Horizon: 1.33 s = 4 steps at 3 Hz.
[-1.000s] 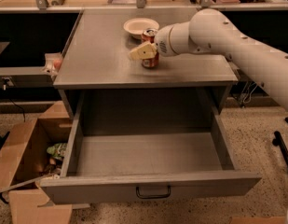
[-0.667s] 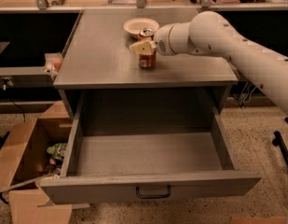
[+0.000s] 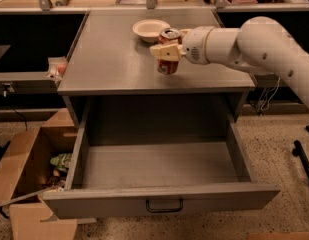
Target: Place coke can into top drawer
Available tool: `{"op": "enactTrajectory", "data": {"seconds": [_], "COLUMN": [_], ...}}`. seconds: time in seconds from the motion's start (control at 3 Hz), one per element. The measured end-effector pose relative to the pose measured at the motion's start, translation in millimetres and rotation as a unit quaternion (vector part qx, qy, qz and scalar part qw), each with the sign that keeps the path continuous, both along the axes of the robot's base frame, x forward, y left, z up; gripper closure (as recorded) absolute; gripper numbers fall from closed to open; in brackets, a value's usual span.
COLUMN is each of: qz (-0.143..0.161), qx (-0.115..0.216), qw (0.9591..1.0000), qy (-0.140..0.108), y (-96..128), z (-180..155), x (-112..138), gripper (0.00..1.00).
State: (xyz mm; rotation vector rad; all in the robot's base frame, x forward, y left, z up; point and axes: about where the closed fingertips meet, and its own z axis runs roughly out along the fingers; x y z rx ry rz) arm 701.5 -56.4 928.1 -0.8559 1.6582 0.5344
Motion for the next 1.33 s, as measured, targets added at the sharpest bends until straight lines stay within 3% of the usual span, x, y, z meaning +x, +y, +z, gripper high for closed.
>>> {"op": "enactTrajectory", "data": {"seconds": [0.33, 0.67, 1.0, 1.33], "qz": [0.05, 0.058, 0.089, 0.23], "qx": [0.005, -0.001, -0.011, -0.013], "qw": [0.9985, 0.998, 0.9958, 0.9731], "qy": [-0.022, -0.022, -0.02, -0.008], "y": [-22, -25, -7, 58], "z": [14, 13, 11, 15], "x": [-49, -56, -63, -137], "gripper": [1.0, 1.0, 1.0, 1.0]}}
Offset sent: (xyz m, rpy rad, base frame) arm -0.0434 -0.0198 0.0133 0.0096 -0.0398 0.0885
